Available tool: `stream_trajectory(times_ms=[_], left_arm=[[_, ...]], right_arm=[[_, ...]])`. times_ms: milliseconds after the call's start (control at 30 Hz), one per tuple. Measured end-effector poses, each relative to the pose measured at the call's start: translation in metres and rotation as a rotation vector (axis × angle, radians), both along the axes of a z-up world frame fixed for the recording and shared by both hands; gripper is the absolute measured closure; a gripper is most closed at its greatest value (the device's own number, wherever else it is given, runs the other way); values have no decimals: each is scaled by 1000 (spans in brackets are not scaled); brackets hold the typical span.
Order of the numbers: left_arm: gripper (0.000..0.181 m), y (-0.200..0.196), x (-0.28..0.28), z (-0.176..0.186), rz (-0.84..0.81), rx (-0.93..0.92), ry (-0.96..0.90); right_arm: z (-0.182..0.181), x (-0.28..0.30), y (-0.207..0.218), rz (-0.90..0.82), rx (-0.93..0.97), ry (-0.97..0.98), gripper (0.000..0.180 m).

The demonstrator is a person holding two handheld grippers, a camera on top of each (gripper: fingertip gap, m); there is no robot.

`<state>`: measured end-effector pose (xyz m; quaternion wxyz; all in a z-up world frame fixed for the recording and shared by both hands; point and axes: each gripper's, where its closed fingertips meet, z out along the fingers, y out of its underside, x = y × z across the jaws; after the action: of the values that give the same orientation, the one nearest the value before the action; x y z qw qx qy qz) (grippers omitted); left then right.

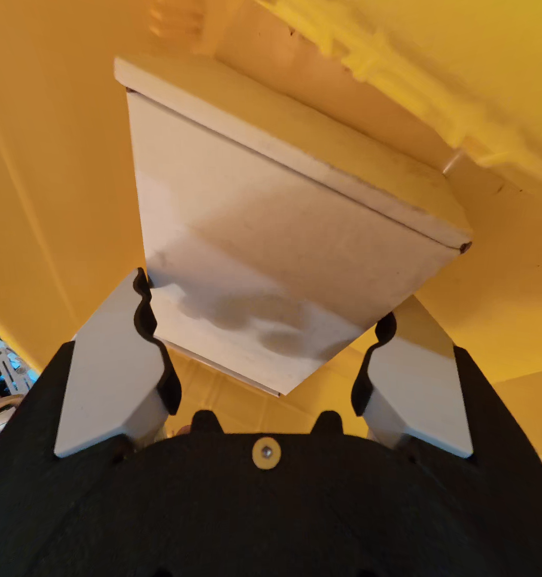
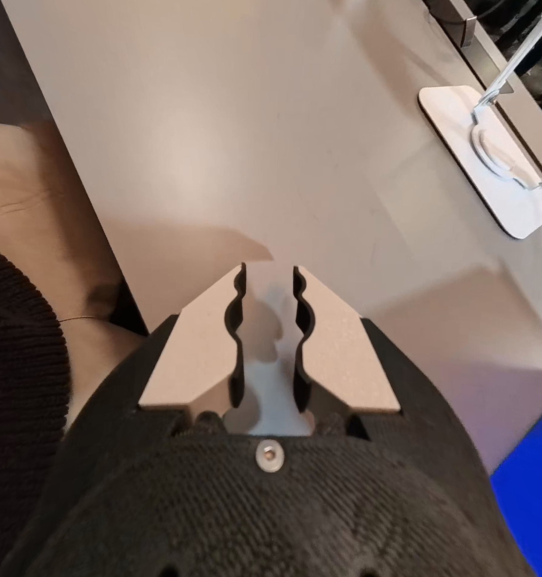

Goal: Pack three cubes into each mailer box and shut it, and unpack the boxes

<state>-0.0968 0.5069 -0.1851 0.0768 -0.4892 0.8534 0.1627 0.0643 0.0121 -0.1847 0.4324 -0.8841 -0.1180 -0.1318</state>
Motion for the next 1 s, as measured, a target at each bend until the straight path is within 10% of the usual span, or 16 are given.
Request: stream_trajectory(times_ms=[233, 467, 1000], left_arm=[[49, -1, 0, 10, -26, 12, 27], [113, -7, 4, 51, -66, 28, -123], [114, -38, -17, 60, -37, -74, -81]], right_arm=[[1, 0, -11, -26, 18, 29, 151], [5, 4, -14, -43, 47, 85, 151], [10, 1, -15, -47, 73, 159, 150]])
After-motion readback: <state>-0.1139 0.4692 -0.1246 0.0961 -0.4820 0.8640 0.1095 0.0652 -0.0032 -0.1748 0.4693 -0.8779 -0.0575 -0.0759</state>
